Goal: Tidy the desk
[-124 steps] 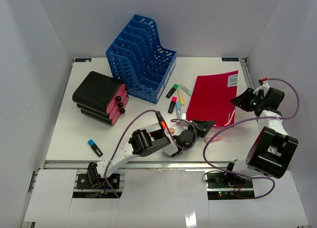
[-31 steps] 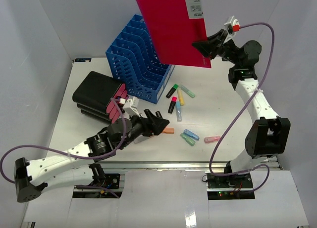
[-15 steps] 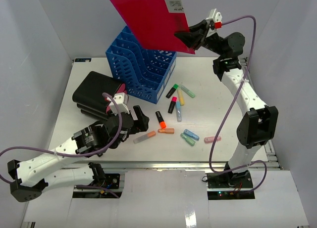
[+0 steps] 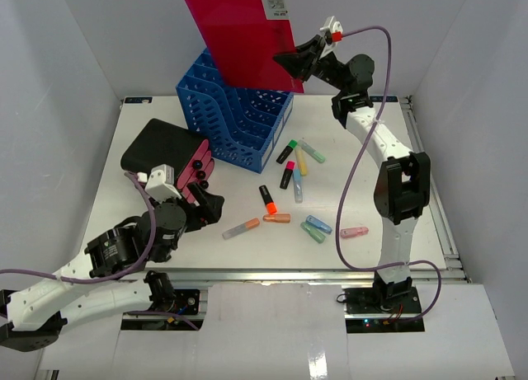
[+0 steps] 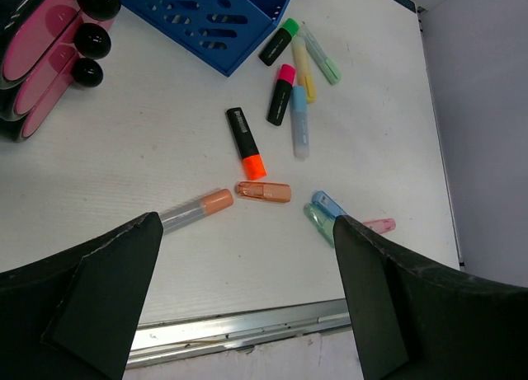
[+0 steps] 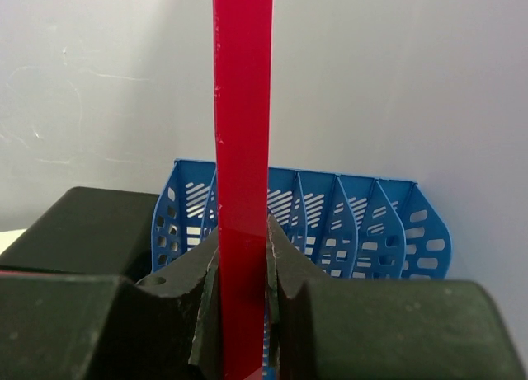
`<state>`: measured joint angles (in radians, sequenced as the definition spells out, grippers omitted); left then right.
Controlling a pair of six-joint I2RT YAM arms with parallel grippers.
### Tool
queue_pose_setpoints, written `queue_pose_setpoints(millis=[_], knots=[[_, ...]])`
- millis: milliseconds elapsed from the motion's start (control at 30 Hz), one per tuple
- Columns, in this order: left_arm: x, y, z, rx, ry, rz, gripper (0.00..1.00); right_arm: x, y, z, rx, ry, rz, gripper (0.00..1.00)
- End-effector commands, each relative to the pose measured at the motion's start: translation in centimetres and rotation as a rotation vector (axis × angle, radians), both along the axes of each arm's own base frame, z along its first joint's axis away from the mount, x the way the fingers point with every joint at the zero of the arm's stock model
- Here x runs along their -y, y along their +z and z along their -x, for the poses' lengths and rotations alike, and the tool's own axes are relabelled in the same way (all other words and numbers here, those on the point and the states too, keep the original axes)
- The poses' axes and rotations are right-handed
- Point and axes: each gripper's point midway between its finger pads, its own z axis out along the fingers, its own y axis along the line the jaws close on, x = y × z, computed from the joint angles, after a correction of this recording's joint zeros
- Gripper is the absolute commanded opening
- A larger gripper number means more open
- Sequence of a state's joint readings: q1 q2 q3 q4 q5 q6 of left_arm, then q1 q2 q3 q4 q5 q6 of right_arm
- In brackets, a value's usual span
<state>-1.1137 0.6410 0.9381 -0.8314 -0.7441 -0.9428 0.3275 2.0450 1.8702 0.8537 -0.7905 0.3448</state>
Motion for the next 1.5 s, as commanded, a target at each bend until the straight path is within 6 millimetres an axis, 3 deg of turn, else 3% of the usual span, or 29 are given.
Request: queue_pose_setpoints(millis=[0, 700, 1133, 1467], knots=[[0.4, -0.1, -0.4, 0.005, 0.007, 0.004, 0.96, -0.1, 5.3, 2.1, 0.151, -0.003, -0.116, 0.08], [2.9, 1.4, -0.8, 0.073, -0.089, 0.008, 0.97, -5.1, -5.1, 0.3, 0.001, 0.056, -0.115, 0.08], [2.9, 1.5, -1.0, 0.107, -0.100, -0.005, 0.97, -6.2, -10.9, -1.3, -0.060, 0.079, -0.087, 0.10], [3.4, 1.1, -1.2, 0.116, -0.109, -0.018, 0.98, -6.3, -13.2, -1.6, -0.060, 0.080, -0.065, 0.15]])
